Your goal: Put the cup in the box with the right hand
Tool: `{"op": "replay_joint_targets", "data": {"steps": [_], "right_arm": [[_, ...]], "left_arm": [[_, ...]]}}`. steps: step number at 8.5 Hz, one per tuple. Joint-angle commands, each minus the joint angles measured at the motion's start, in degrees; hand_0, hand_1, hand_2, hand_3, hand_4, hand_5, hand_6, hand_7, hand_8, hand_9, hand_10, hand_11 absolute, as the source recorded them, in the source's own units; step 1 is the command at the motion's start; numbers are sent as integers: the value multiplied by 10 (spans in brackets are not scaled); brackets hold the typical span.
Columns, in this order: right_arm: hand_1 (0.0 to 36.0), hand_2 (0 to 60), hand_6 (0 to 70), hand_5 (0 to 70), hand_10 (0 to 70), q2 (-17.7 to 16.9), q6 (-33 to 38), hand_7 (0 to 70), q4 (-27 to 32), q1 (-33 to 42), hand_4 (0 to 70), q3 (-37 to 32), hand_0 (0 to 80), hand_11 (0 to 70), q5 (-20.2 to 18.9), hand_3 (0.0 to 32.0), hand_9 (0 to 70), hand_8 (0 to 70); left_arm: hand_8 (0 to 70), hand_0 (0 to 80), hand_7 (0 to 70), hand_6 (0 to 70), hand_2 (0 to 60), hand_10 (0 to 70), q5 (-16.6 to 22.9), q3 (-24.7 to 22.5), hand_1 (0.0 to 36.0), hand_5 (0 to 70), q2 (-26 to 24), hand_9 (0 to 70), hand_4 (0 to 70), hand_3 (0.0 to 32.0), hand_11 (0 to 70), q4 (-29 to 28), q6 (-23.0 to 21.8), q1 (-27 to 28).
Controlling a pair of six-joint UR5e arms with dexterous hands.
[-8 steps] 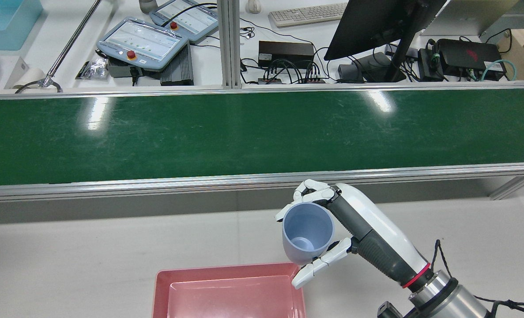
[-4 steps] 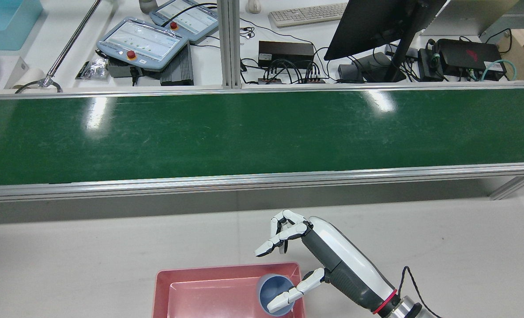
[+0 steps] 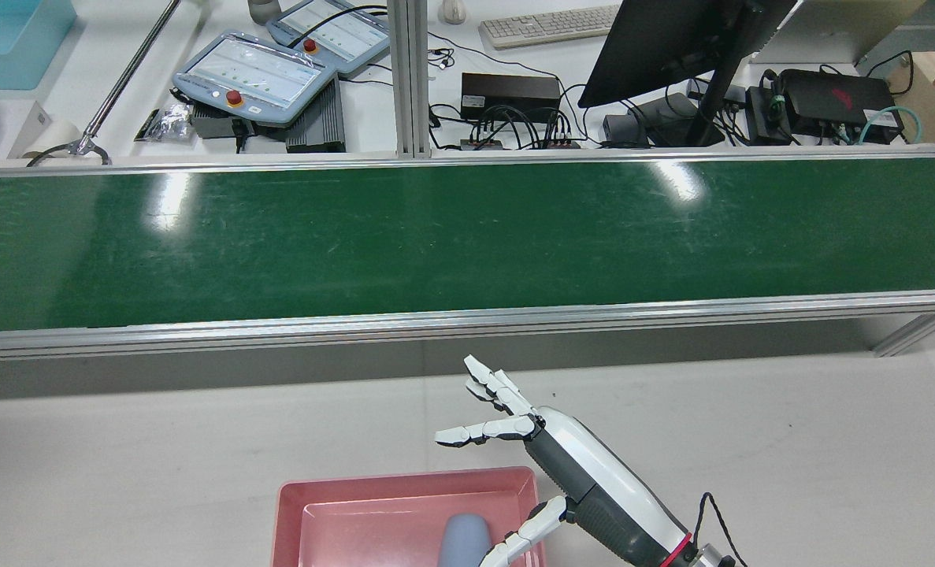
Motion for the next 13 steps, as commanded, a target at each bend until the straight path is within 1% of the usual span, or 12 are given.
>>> {"op": "replay_joint_targets", "data": {"steps": [1, 2, 3, 5, 6, 7, 8, 9, 10, 11, 12, 13], "right_arm": [[142, 76, 41, 53, 8, -47, 62, 120, -4, 43, 198, 74, 505, 26, -8, 0, 161, 92], [127, 19, 43, 53, 10, -97, 141, 127, -7, 83, 216, 88, 512, 30, -10, 0, 165, 94], [127, 37, 43, 53, 10, -134, 209, 129, -7, 135, 218, 88, 509, 30, -42, 0, 170, 97], [155, 148, 47, 55, 23, -168, 270, 138, -22, 345, 218, 85, 503, 49, -222, 0, 180, 103], [162, 144, 50, 57, 28, -167, 326, 151, -74, 450, 240, 72, 510, 56, -304, 0, 187, 107], [143, 79, 53, 56, 32, -165, 369, 166, -90, 552, 292, 34, 520, 61, -383, 0, 196, 112], [139, 86, 57, 55, 36, -162, 378, 181, -88, 642, 322, -8, 517, 66, -477, 0, 202, 115], [151, 139, 56, 55, 45, -166, 385, 177, -62, 720, 290, -55, 508, 78, -531, 0, 202, 115], [155, 70, 56, 62, 50, -193, 427, 166, 26, 777, 268, -127, 529, 88, -557, 0, 198, 115], [143, 76, 54, 61, 58, -211, 432, 154, 96, 836, 226, -162, 515, 99, -565, 0, 196, 114], [132, 86, 52, 59, 65, -238, 429, 142, 100, 865, 213, -164, 501, 108, -564, 0, 195, 114], [140, 137, 54, 56, 64, -263, 428, 157, 109, 872, 244, -189, 496, 107, -560, 0, 201, 116]], "left_arm": [[0, 0, 0, 0, 0, 0, 0, 1, 0, 0, 0, 0, 0, 0, 0, 0, 0, 0], [0, 0, 0, 0, 0, 0, 0, 1, 0, 0, 0, 0, 0, 0, 0, 0, 0, 1], [0, 0, 0, 0, 0, 0, 0, 1, 0, 0, 0, 0, 0, 0, 0, 0, 0, 1], [0, 0, 0, 0, 0, 0, 0, 1, 0, 0, 0, 0, 0, 0, 0, 0, 0, 0], [0, 0, 0, 0, 0, 0, 0, 2, 0, 0, 0, 0, 0, 0, 0, -1, -1, 0], [0, 0, 0, 0, 0, 0, 0, 2, 0, 0, 0, 0, 0, 0, 0, -1, 0, 1], [0, 0, 0, 0, 0, 0, 0, 2, 0, 0, 0, 0, 0, 0, 0, -1, 0, 0], [0, 0, 0, 0, 0, 0, 0, 2, 0, 0, 0, 0, 0, 0, 0, -1, 0, 0], [0, 0, 0, 0, 0, 0, 0, 2, 0, 0, 0, 0, 0, 0, 0, -1, 0, 1], [0, 0, 0, 0, 0, 0, 0, 2, 0, 0, 0, 0, 0, 0, 0, -1, 0, 0], [0, 0, 0, 0, 0, 0, 0, 2, 0, 0, 0, 0, 0, 0, 0, -1, 0, 0], [0, 0, 0, 0, 0, 0, 0, 2, 0, 0, 0, 0, 0, 0, 0, -1, 0, 0]]}}
